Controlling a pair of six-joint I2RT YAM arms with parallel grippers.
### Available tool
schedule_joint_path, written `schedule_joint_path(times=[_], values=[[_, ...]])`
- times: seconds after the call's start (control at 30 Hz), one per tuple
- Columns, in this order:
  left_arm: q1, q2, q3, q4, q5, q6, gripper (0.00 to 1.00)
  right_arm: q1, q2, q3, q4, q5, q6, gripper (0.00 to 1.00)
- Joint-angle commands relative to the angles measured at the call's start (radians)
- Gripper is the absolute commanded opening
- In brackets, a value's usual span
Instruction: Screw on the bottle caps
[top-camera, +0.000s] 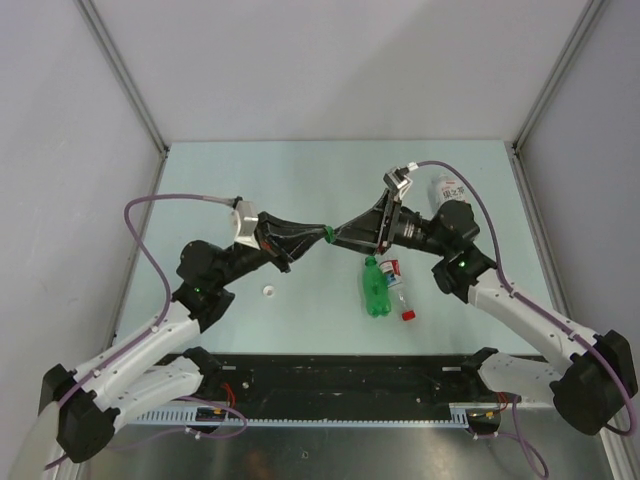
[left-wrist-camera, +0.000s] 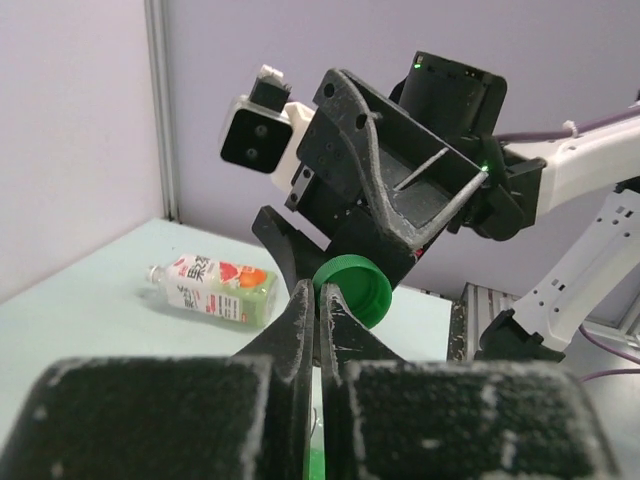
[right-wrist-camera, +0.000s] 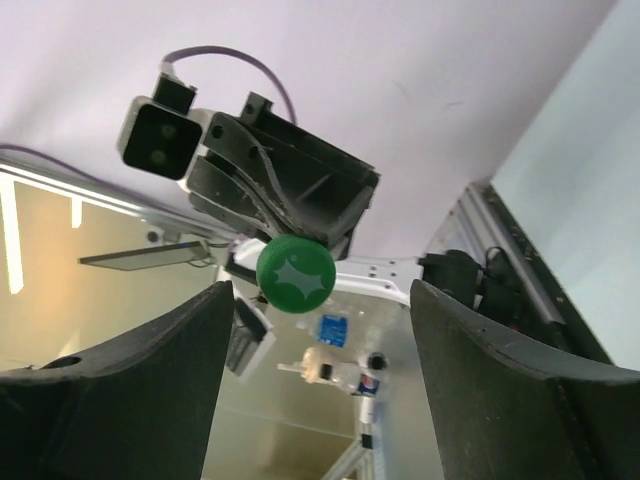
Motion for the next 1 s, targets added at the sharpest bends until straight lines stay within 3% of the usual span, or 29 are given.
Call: schedule_joint_path(times=[0.0, 0.13, 0.47, 0.6, 0.73, 0.97], values=[[-0.011, 0.010, 0.036, 0.121, 0.049, 0.030, 0.00, 0.028, 0.007, -0.014, 0.219, 0.077, 0.142, 0.72], [-0.013, 0.020, 0.034, 0.130, 0.048, 0.030, 0.00, 0.045, 0.024, -0.015, 0.291, 0.083, 0.187, 0.62], [-0.014, 0.032, 0.021, 0.132, 0.011, 0.040, 0.00, 0.064, 0.015, -0.015, 0.290, 0.106, 0.178, 0.37], [-0.014, 0.046, 0.024, 0.132, 0.006, 0.041, 0.00, 0.066, -0.002, -0.015, 0.277, 0.109, 0.159, 0.34], [-0.014, 0.065, 0.030, 0.132, 0.011, 0.037, 0.00, 0.066, -0.012, -0.015, 0.286, 0.101, 0.152, 0.40], [-0.014, 0.086, 0.038, 0.130, 0.023, 0.036, 0.00, 0.066, -0.018, -0.015, 0.285, 0.080, 0.136, 0.40]])
